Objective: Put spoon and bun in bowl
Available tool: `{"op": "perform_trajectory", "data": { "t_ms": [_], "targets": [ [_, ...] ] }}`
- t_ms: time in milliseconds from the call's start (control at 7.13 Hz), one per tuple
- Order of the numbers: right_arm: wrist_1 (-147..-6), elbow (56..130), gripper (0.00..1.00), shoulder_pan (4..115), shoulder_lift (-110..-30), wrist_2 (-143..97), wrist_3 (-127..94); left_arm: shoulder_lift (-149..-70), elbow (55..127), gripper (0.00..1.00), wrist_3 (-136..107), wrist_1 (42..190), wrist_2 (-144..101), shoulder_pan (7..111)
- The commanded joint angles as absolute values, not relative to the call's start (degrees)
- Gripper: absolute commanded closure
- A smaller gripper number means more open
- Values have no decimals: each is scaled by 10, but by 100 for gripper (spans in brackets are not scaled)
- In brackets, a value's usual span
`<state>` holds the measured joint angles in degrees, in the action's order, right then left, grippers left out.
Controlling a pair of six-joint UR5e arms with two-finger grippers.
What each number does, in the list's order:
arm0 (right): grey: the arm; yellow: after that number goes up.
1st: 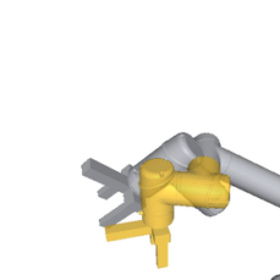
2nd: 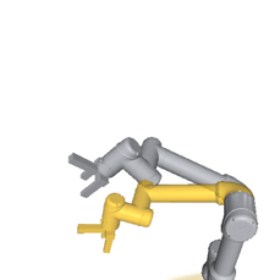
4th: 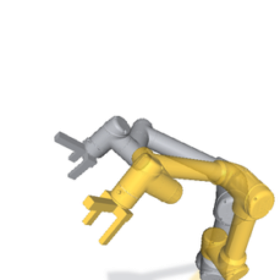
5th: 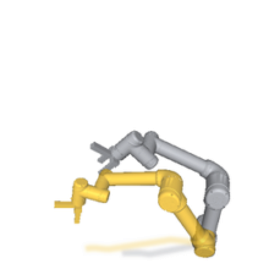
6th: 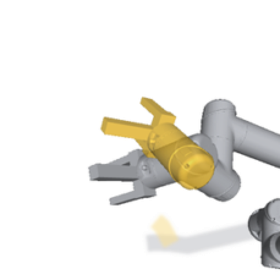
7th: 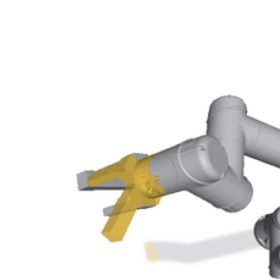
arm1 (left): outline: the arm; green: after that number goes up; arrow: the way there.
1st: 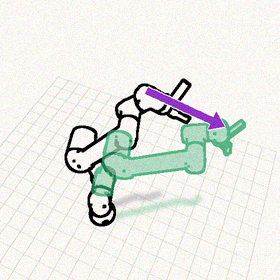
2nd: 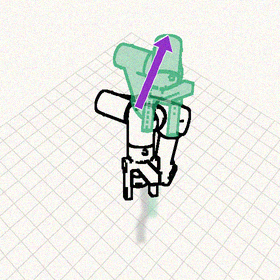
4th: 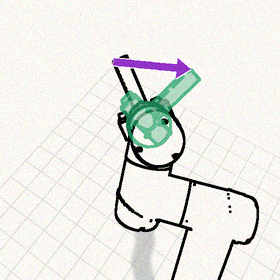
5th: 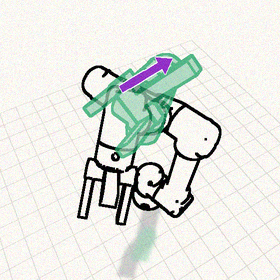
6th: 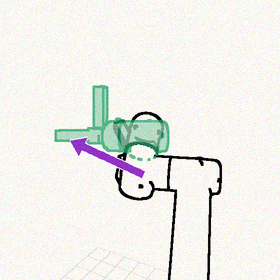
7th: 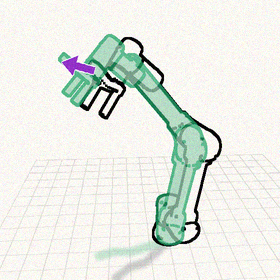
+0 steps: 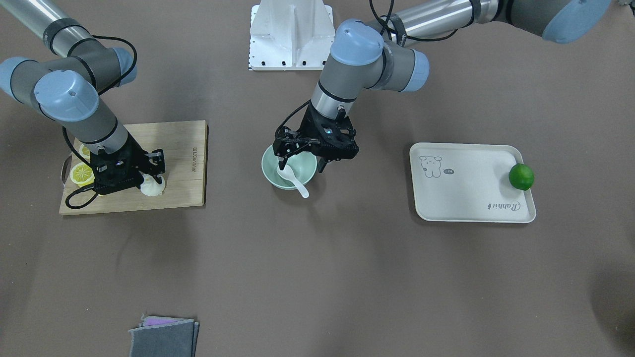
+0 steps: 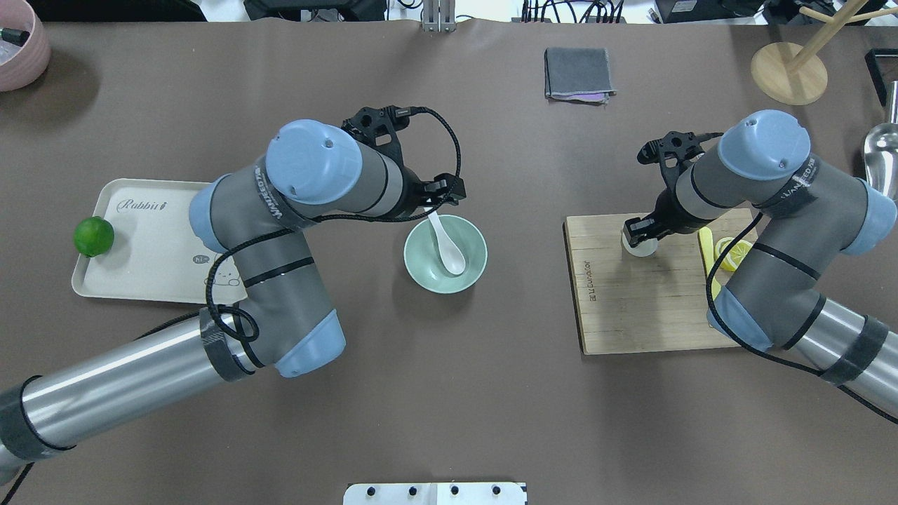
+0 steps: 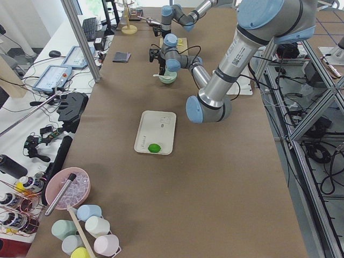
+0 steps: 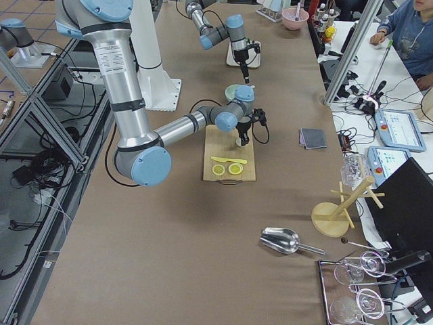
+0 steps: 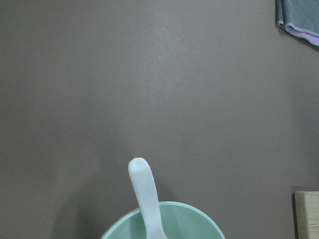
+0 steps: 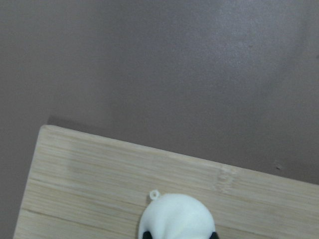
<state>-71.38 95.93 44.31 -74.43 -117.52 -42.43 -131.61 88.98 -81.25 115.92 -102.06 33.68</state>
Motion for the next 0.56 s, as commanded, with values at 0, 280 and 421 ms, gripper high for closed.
{"op": "perform_trajectory", "data": {
  "t_ms": [0, 280, 421],
  "targets": [
    [-718, 987, 100, 443, -744, -1177, -460, -1253, 949, 2, -807, 1156, -1082, 424],
    [-721, 1006, 100, 432, -680, -1177, -550, -1140, 1015, 2, -729, 1152, -1193, 551],
    [-722, 999, 100, 392, -616, -1149, -637, -1091, 1025, 2, -637, 1153, -1218, 592]
  ]
}}
